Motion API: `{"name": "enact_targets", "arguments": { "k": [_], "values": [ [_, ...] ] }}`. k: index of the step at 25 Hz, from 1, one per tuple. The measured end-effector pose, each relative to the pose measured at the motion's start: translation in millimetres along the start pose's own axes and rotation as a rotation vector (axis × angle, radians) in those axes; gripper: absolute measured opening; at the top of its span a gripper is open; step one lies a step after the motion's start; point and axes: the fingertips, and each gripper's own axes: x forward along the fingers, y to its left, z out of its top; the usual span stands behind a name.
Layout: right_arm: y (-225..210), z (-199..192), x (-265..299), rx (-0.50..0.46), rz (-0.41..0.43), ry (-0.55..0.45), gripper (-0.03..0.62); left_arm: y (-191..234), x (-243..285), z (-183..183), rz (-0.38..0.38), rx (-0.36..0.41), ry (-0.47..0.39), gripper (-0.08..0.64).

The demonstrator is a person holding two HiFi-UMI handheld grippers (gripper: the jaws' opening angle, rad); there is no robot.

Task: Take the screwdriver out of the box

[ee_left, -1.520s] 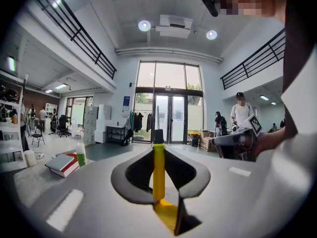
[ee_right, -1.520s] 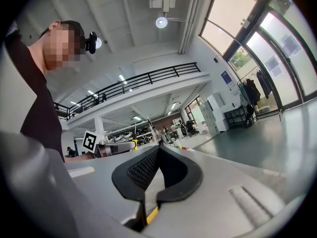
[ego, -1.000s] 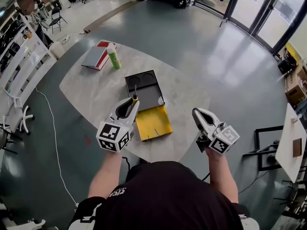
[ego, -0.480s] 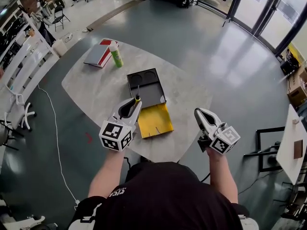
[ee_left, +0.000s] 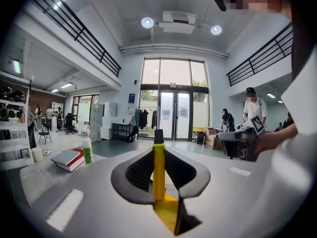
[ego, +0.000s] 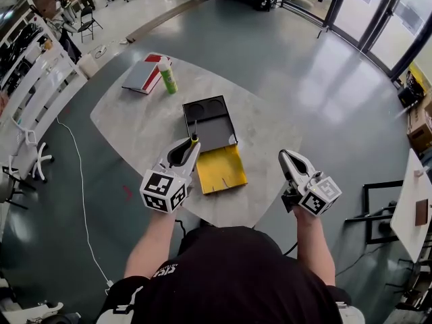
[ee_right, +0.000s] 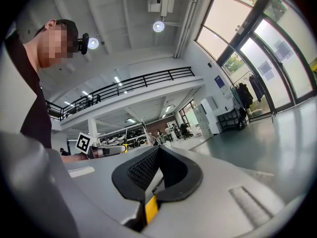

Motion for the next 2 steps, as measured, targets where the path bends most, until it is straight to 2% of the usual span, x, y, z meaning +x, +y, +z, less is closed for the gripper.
{"name": "enact_targets", "arguments": {
  "k": [2],
  "values": [
    [2.6, -1.2, 2.8, 0.003, 0.008, 0.004, 0.012, 0.8, -0.9, 0.6, 0.001, -0.003, -0.002, 0.066]
  ]
}}
